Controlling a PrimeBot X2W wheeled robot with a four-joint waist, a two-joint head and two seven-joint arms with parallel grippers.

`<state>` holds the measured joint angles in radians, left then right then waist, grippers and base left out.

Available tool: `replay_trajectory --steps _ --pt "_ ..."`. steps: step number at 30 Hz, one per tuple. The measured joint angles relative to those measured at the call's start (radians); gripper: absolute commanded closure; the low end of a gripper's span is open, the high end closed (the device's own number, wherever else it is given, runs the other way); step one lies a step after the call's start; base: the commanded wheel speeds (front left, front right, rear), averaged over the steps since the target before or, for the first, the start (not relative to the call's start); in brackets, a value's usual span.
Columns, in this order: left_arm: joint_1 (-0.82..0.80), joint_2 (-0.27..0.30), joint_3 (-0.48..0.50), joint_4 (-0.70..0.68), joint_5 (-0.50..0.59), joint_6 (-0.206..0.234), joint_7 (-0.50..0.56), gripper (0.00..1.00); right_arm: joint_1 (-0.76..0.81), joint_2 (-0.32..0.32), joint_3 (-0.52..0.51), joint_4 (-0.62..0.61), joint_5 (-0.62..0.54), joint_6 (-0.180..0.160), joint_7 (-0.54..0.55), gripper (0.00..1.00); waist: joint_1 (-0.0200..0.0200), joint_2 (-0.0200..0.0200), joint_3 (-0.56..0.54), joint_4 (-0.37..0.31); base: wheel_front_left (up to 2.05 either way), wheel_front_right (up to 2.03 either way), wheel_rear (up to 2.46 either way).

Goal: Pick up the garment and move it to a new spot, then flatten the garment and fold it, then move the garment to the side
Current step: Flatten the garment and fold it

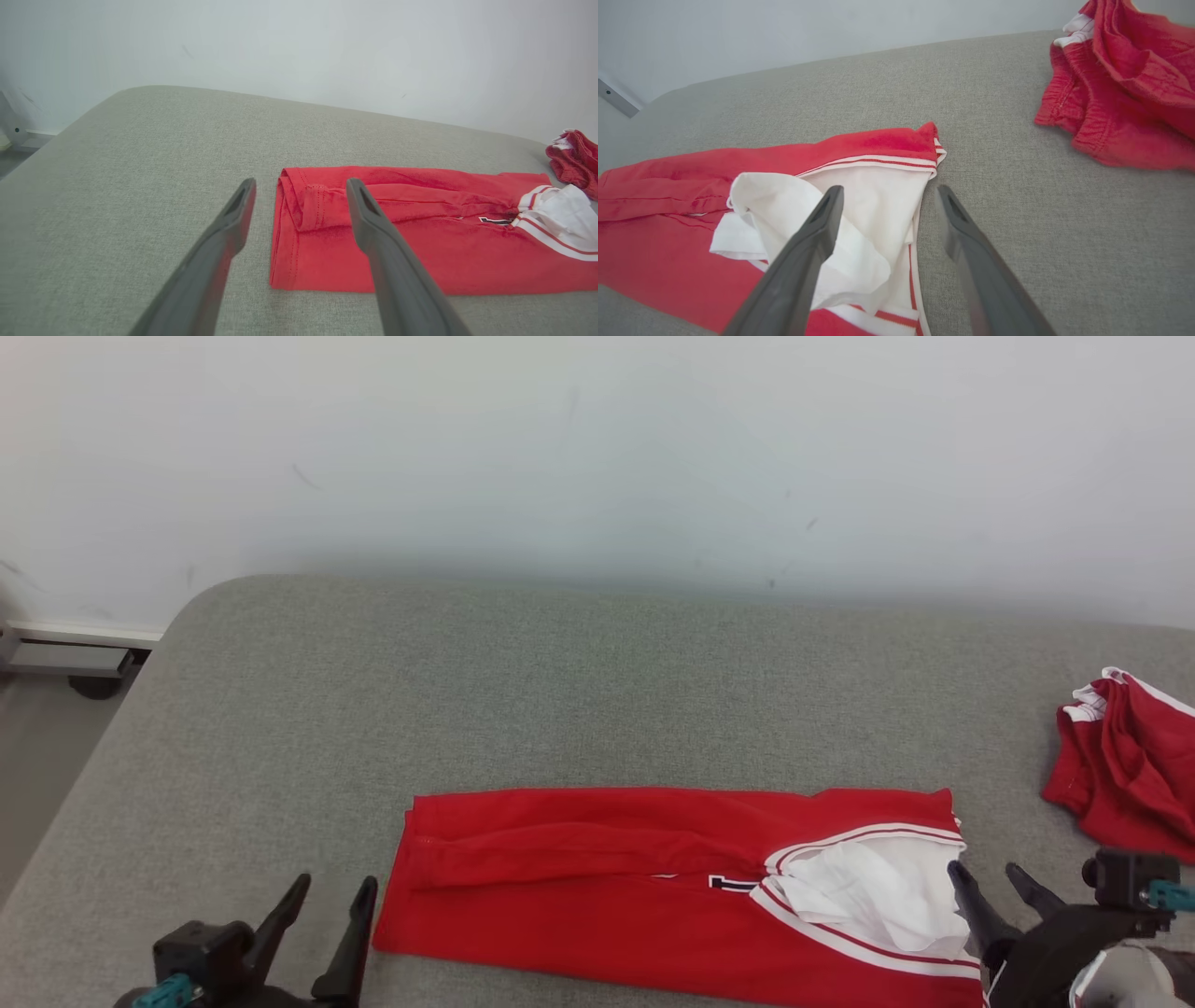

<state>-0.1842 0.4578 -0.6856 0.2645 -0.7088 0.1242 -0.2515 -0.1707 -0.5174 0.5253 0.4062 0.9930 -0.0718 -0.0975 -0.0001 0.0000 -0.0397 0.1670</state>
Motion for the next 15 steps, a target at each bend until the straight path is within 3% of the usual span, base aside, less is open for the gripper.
replay_trajectory --steps 15 --pt "0.074 -0.057 0.172 -0.081 0.133 0.0 0.0 0.0 -0.128 0.02 0.068 0.12 -0.008 -0.031 0.226 0.0 0.0002 0.0001 0.025 0.022 0.0 0.0 0.0"
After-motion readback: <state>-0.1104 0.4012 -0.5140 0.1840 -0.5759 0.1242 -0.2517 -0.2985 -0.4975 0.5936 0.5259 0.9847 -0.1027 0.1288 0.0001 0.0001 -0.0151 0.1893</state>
